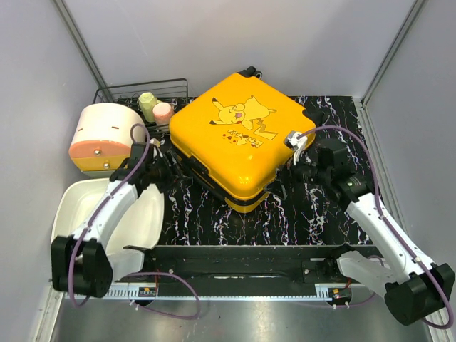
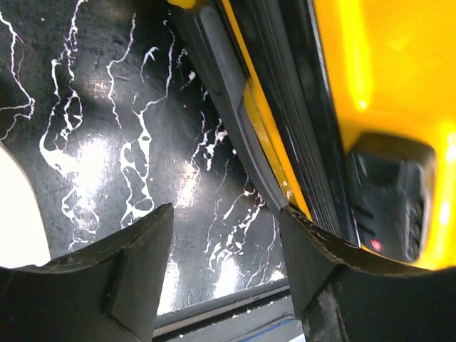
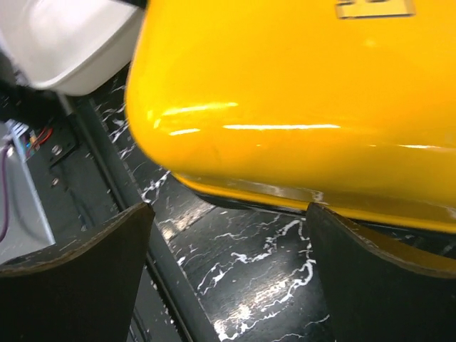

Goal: Open, take out, and arrange the luggage

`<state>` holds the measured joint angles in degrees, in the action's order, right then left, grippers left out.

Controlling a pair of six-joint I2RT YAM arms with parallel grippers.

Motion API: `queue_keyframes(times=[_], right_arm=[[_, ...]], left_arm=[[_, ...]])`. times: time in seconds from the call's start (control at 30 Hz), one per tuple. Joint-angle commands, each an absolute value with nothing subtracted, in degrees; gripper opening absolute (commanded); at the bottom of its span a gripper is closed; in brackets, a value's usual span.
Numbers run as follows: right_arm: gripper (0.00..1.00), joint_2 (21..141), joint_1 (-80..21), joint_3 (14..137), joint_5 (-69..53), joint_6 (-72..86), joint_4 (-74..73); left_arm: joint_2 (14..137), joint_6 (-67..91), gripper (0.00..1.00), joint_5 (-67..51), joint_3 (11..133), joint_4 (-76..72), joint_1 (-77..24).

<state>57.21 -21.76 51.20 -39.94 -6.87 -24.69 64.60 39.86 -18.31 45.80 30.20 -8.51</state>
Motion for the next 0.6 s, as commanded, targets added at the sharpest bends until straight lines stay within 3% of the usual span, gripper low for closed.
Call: queue_keyframes(times=[0.0,0.4,0.57], right_arm=[[0.99,56.34,-21.8,55.1,-24.3,-1.59,-23.81],[1.0,50.27,-19.51,46.42,-2.39,-8.17,-23.38],[1.0,49.48,-12.23,43.86,-8.34,-10.46,-22.24]], left_arm=[[70.04,42.36,0.63,-14.76,49.92,25.67,-9.66],[78.48,46.58,0.58,-14.86,49.04,15.73,-14.85],[84.1,47.11,0.54,-13.28,50.97,15.47,-16.0]])
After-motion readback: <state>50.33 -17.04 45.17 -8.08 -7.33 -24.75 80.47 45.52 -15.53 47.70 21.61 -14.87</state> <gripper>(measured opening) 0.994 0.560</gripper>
